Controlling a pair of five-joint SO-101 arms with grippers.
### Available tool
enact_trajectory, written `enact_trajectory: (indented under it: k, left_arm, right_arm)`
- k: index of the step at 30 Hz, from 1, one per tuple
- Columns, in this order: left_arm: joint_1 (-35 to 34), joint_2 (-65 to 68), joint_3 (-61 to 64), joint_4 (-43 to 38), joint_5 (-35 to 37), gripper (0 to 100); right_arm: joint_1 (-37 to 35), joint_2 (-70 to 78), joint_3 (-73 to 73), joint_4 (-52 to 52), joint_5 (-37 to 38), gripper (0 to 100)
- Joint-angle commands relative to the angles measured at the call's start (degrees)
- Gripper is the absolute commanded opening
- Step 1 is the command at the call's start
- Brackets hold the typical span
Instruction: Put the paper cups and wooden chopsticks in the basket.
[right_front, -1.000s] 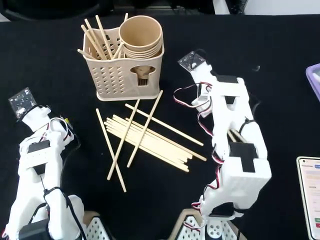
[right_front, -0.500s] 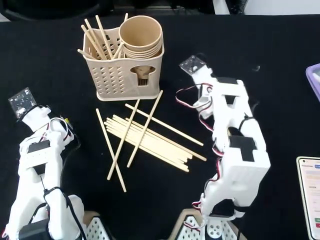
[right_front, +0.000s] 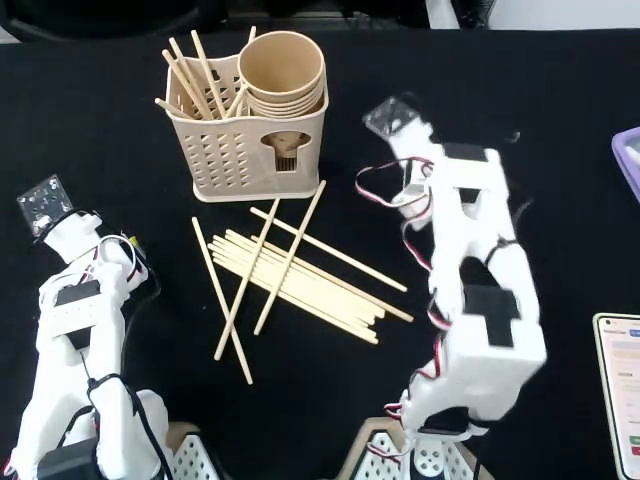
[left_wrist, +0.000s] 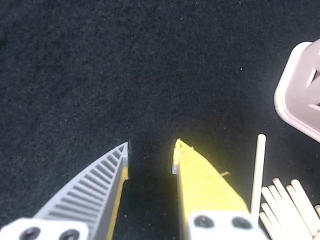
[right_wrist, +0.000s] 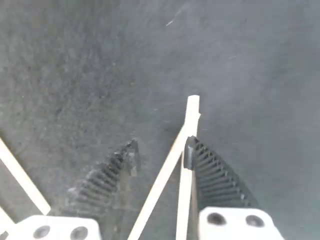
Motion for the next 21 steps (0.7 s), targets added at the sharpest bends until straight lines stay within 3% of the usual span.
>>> enact_trajectory:
  k: [1, 8, 18, 21]
  left_arm:
    - [0.22, -1.76, -0.4, -1.05, 0.26, 16]
    - [0.22, -1.76, -0.4, -1.05, 0.26, 16]
    - [0.22, -1.58, -0.57, -1.05, 0.26, 16]
    - [0.22, -1.58, -0.57, -1.05, 0.26, 16]
  right_arm:
    - [2.73, -4.0, -1.89, -2.81, 1.93, 16.3]
    - [5.54, 7.08, -4.09, -8.79, 2.9, 16.3]
    - [5.19, 18.51, -14.29, -2.37, 2.9, 15.6]
    - [5.19, 19.82, -15.25, 0.0, 5.01, 2.5]
